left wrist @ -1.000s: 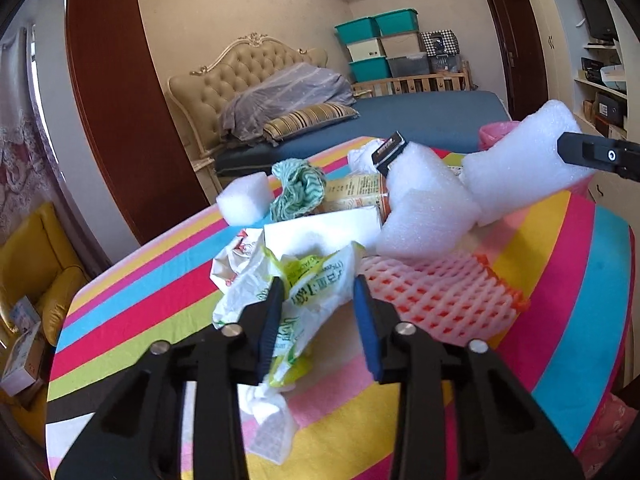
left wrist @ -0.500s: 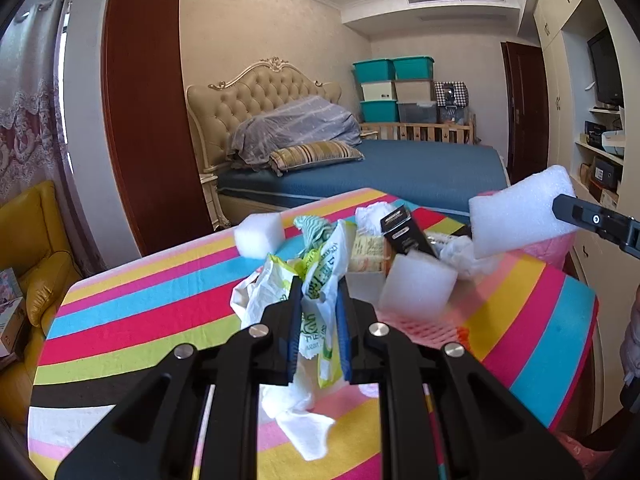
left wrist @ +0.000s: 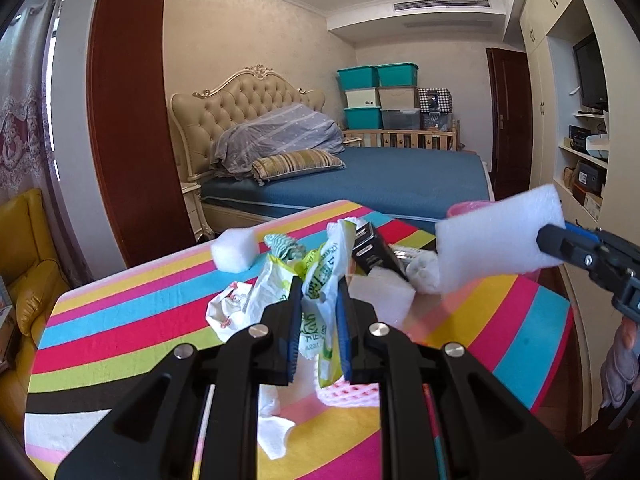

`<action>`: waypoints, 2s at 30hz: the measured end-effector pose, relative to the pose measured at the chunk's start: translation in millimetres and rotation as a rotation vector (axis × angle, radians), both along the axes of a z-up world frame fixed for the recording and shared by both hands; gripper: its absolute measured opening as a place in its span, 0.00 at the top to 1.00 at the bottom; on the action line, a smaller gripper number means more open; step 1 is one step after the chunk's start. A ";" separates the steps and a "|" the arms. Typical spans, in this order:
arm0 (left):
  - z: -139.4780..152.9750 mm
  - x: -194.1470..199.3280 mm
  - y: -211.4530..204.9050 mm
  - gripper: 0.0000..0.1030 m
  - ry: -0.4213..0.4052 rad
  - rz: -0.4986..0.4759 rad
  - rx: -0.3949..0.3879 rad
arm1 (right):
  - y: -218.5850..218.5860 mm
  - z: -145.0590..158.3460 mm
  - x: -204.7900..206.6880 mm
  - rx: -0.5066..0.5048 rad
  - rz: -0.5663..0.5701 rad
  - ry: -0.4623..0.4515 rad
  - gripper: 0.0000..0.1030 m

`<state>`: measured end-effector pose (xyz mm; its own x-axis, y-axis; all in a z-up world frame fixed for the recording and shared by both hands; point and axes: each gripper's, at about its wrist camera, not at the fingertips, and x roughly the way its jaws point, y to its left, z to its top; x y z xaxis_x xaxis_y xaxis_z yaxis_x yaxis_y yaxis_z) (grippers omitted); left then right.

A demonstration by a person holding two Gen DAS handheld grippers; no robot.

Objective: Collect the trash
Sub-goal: 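Carry both items to the pink bin and open both grippers over it, then move both open tools back over the table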

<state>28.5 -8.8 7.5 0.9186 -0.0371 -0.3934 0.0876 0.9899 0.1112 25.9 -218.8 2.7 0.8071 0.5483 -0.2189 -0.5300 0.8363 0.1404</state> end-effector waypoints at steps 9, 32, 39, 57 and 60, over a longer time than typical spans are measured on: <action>9.5 19.3 -40.7 0.85 0.011 -0.130 -0.010 | -58.7 5.2 13.0 0.013 -0.174 0.002 0.72; 17.2 191.1 -206.2 0.84 0.133 -0.450 -0.208 | -206.8 -21.1 133.6 -0.089 -0.509 0.125 0.72; -0.8 238.9 -237.6 0.80 0.195 -0.433 -0.217 | -222.6 -41.3 165.5 -0.087 -0.505 0.160 0.71; -20.3 200.3 -197.0 0.04 0.179 -0.270 -0.143 | -214.2 -60.5 127.1 -0.073 -0.521 0.209 0.34; -18.4 184.6 -190.0 0.04 0.174 -0.267 -0.139 | -212.2 -61.4 114.2 -0.049 -0.516 0.223 0.34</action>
<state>213.1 -198.8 -10.9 0.7887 -0.3316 -0.5177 0.3517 0.9340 -0.0625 140.0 -431.0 -58.7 0.8995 0.0793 -0.4298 -0.0122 0.9876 0.1566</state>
